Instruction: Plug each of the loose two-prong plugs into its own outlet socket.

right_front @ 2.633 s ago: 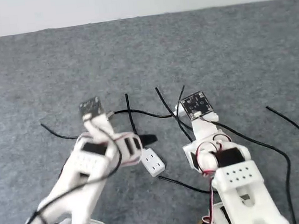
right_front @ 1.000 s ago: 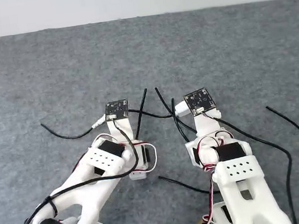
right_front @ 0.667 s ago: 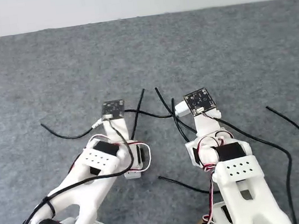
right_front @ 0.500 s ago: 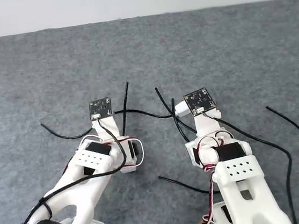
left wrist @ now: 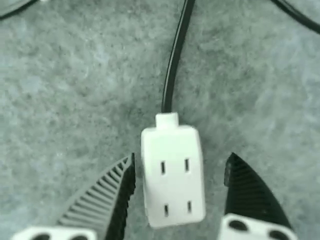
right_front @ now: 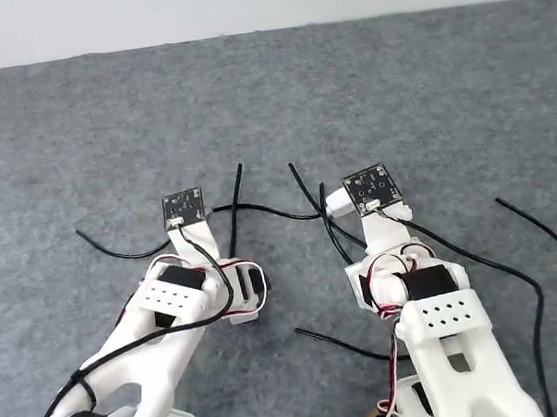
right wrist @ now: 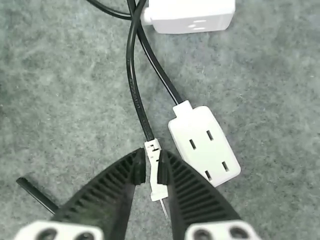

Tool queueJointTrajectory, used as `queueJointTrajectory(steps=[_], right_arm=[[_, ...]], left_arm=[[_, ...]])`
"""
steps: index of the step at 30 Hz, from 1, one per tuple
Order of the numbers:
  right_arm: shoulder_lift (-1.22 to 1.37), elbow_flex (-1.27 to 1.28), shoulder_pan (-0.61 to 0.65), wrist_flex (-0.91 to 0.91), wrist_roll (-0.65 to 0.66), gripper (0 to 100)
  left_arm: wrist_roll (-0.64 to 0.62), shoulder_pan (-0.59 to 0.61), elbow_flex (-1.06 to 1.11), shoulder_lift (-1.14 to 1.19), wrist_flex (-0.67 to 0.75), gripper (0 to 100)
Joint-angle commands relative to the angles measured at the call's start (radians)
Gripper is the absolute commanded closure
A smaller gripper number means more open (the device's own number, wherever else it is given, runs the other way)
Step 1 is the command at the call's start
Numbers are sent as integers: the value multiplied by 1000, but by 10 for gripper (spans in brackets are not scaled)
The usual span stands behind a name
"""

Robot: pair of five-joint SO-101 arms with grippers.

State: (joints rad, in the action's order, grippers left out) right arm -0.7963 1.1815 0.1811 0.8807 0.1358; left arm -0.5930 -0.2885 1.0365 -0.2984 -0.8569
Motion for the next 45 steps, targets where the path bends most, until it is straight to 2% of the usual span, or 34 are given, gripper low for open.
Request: queueJointTrajectory(steps=[1,7,10,14,19,25,30,37,41,45], right_arm=[[-21,-55,-5,-21,6,956],[-19,-57,-12,-8,20,987],[-18,-75,-8,61,63,990],[31,-97,-5,93,89,986],[197,-209,-12,111,172,917],[403,-344,-10,151,275,930],[455,-365,1,176,341,930],[503,-368,22,156,416,928],[521,-368,24,151,448,861],[541,-391,19,124,443,887]], left_arm=[[32,9,-101,-31,-112,728],[43,35,-188,-31,-290,728],[44,112,-203,-31,-295,728],[110,199,-217,-31,-299,728],[121,227,-222,-34,-292,728],[130,227,-99,-222,-193,728],[127,227,-7,-384,-169,728],[132,233,-27,-252,-164,728],[133,259,-73,-163,-160,728],[133,279,-84,-109,-110,728]])
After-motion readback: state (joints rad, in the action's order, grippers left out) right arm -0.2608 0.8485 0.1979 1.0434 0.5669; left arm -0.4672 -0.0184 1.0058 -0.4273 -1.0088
